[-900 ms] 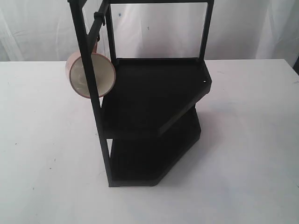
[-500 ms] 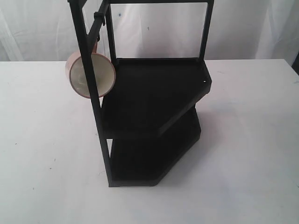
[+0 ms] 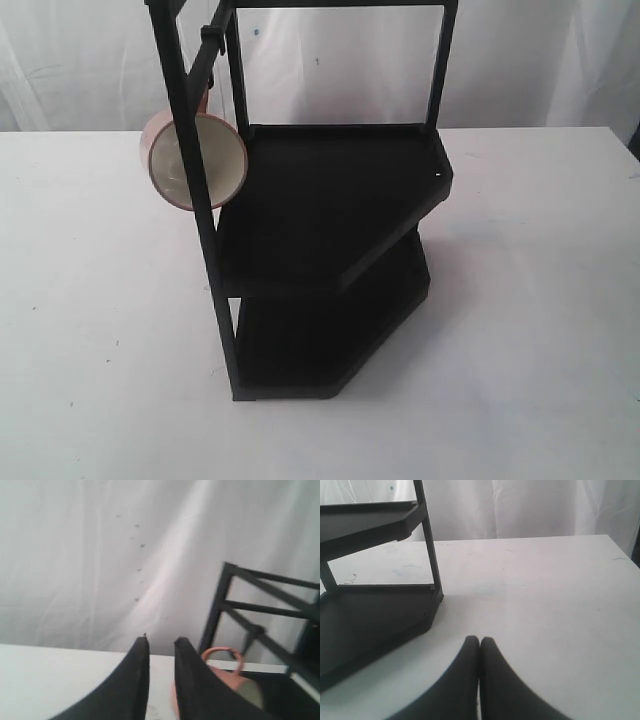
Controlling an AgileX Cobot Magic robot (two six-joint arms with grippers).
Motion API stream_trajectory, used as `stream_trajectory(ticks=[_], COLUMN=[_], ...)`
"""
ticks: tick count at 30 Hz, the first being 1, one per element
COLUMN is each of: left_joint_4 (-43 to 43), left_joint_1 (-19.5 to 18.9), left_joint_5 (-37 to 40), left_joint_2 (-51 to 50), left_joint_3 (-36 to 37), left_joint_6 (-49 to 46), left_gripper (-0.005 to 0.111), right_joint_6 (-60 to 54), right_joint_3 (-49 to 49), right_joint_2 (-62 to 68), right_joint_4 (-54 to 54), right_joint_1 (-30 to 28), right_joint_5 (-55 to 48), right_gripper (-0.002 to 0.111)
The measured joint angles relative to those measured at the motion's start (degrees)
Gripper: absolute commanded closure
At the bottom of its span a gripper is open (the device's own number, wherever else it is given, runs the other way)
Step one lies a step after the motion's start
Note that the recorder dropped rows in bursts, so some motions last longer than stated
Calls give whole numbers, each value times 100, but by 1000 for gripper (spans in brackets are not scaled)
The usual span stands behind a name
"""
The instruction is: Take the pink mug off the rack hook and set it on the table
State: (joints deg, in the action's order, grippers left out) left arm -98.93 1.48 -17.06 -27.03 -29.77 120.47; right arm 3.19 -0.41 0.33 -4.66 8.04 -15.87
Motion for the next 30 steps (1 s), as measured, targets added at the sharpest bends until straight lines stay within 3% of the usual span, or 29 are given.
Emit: stream_trajectory(ticks=[3, 9, 14, 25, 27, 30], left_joint_4=[-12, 0, 159, 2291, 3042, 4734], left_joint_1=[0, 0, 0, 0, 0, 97], left_joint_5=[180, -1266, -1794, -2436, -2646, -3142], left_joint_2=[-552, -728, -728, -728, -728, -728], left_joint_3=[0, 0, 0, 0, 13, 173], left_joint_6=[-91, -604, -250, -122, -479, -2041], left_gripper=[107, 107, 107, 107, 103, 87], right_joint_6=[25, 25, 25, 25, 25, 25], right_joint_3=[0, 0, 0, 0, 0, 0], right_joint_2=[0, 0, 0, 0, 0, 0], right_joint_4=[0, 0, 0, 0, 0, 0], right_joint_1=[0, 0, 0, 0, 0, 0], right_joint_5=[0, 0, 0, 0, 0, 0], right_gripper=[108, 108, 108, 108, 108, 108])
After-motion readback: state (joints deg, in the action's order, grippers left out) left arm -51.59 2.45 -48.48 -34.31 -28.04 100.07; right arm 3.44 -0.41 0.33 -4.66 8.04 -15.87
